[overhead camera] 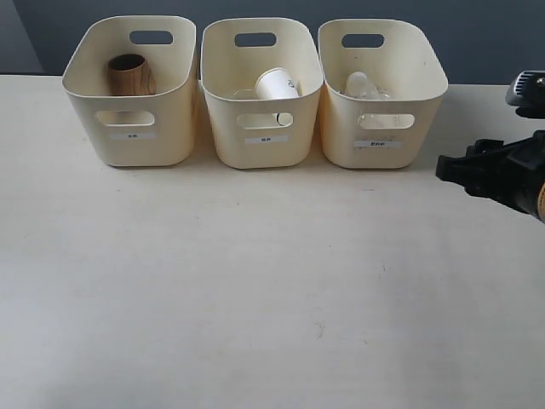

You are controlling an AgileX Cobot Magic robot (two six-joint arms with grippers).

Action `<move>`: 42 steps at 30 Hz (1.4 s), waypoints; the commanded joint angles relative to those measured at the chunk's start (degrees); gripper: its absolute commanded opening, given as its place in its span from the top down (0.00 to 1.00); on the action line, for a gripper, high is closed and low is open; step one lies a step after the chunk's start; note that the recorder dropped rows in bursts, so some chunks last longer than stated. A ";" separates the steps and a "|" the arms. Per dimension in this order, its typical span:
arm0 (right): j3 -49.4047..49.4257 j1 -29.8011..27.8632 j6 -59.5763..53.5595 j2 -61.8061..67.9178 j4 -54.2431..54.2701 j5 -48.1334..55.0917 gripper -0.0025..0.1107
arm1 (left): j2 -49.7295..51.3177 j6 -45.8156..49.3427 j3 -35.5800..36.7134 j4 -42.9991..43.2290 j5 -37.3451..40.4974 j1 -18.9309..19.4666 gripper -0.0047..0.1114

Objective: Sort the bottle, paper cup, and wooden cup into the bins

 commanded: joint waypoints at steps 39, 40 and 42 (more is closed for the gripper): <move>14.38 -0.07 1.68 -15.48 -0.13 12.93 0.49 | -0.28 -0.11 0.07 -0.27 -0.05 -0.18 0.96; 15.18 -0.07 1.68 -17.38 0.35 13.05 0.49 | -0.28 -0.11 0.07 -0.27 -0.05 -0.18 0.96; 17.00 -0.32 1.68 -20.96 0.45 12.69 0.49 | -0.28 -0.11 0.07 -0.27 -0.05 -0.18 0.96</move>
